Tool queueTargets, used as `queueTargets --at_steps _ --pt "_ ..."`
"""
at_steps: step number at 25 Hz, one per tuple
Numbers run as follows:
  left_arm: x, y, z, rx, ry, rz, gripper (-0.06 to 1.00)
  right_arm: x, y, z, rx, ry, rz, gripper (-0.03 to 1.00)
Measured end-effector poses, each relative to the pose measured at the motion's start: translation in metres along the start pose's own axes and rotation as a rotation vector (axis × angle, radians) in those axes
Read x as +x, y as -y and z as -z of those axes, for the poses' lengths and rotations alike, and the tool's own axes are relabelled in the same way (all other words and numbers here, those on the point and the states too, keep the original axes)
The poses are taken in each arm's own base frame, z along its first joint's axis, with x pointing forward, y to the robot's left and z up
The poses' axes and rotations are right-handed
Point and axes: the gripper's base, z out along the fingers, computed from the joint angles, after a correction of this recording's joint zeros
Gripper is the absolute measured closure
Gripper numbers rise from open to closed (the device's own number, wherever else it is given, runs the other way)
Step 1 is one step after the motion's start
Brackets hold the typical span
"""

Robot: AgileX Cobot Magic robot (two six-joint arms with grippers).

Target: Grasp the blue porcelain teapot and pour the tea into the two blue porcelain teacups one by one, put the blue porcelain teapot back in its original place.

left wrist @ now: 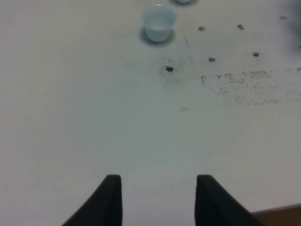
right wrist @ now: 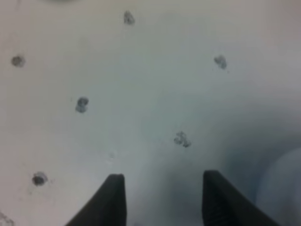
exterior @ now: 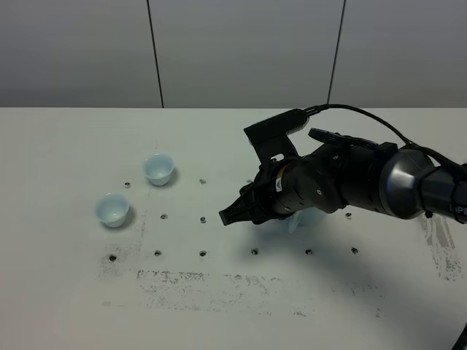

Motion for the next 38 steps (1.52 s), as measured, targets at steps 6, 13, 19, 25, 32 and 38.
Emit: queueTargets --at_steps 6,13,19,25,32,38 --pt "0.0 0.0 0.0 0.0 0.0 0.0 0.52 0.007 0.001 -0.002 0.014 -0.075 -0.003 0.58" --pt "0.0 0.0 0.0 0.0 0.0 0.0 0.52 0.015 0.003 -0.001 0.035 -0.159 0.005 0.58" --pt "0.0 0.0 0.0 0.0 0.0 0.0 0.52 0.02 0.01 0.0 0.076 -0.221 0.039 0.58" --pt "0.0 0.0 0.0 0.0 0.0 0.0 0.52 0.024 0.019 0.002 0.128 -0.271 0.041 0.58" --pt "0.0 0.0 0.0 0.0 0.0 0.0 0.52 0.028 0.027 0.004 0.216 -0.32 0.052 0.58" --pt "0.0 0.0 0.0 0.0 0.0 0.0 0.52 0.027 0.033 0.006 0.28 -0.319 0.058 0.58"
